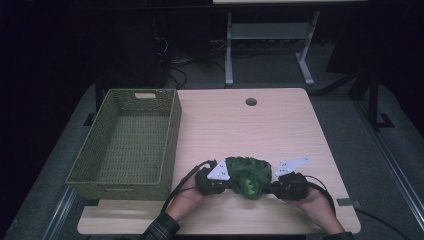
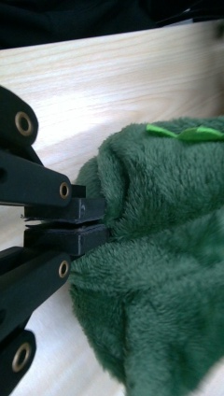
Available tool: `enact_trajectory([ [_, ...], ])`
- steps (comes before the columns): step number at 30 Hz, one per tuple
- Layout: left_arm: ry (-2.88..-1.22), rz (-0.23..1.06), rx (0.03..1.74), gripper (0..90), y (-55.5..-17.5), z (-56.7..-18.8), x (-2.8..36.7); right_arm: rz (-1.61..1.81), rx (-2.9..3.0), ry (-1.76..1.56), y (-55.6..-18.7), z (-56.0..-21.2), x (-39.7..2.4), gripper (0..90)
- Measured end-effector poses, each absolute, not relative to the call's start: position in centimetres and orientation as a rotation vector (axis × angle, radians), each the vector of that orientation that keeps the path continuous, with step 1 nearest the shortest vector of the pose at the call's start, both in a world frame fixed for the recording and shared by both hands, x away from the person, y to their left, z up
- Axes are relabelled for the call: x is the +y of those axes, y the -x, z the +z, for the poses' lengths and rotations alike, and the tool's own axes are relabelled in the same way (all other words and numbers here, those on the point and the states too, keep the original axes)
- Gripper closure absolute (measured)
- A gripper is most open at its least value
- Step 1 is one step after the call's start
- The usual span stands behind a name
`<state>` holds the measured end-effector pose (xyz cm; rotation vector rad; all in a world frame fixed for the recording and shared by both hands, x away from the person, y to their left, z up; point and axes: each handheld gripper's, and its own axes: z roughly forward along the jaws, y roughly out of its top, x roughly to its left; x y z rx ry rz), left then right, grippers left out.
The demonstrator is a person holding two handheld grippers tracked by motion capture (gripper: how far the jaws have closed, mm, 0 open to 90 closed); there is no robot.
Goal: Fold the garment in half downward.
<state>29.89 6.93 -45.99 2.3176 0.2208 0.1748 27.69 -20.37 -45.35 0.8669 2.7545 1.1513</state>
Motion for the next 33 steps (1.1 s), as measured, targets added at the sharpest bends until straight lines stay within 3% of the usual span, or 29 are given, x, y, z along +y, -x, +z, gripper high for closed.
enact_trajectory([
  [8,-2.374,0.171,0.231,87.7,-29.8,-46.7,7.0,1.069,2.786,-0.879,-27.7,-46.4,-19.8,88.0],
  [16,-2.381,0.255,0.275,86.6,-31.5,-46.5,6.9,1.132,2.757,-0.893,-28.2,-46.7,-19.0,86.4],
  [21,-2.304,0.201,0.335,71.4,-31.5,-45.7,7.7,1.192,2.732,-0.897,-28.0,-45.8,-19.3,65.3],
  [25,-2.268,0.198,0.357,62.7,-31.0,-44.4,8.6,1.258,2.68,-0.914,-27.4,-44.3,-20.3,58.3],
  [30,-2.246,0.187,0.373,57.8,-30.2,-43.2,9.6,1.316,2.615,-0.909,-26.7,-42.4,-21.6,58.2],
  [33,-2.233,0.195,0.376,62.9,-29.9,-42.4,9.8,1.328,2.58,-0.904,-27.1,-41.5,-22.2,64.8],
])
